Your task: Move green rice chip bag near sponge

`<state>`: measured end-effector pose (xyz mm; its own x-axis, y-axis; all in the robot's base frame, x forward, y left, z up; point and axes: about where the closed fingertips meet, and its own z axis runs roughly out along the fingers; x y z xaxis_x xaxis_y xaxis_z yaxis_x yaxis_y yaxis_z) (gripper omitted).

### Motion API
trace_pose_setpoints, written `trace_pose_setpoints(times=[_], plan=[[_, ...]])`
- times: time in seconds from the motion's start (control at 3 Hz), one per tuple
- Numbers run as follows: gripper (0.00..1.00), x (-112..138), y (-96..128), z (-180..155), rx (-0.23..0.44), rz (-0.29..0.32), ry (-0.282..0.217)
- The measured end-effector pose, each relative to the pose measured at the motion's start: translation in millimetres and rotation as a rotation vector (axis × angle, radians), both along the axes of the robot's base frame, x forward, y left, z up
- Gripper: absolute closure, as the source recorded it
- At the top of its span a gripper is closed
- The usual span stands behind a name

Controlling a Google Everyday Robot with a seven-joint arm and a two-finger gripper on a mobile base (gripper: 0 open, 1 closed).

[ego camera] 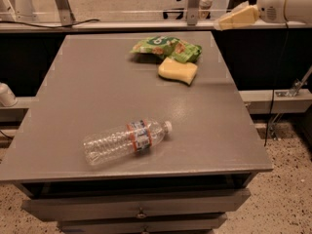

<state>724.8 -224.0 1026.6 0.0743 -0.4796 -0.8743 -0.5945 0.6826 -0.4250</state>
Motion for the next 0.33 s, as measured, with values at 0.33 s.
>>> trace_pose_setpoints(times=[0.33], plan=[[0.0, -11.4, 3.0, 5.2, -0.03, 0.053, 0.014]])
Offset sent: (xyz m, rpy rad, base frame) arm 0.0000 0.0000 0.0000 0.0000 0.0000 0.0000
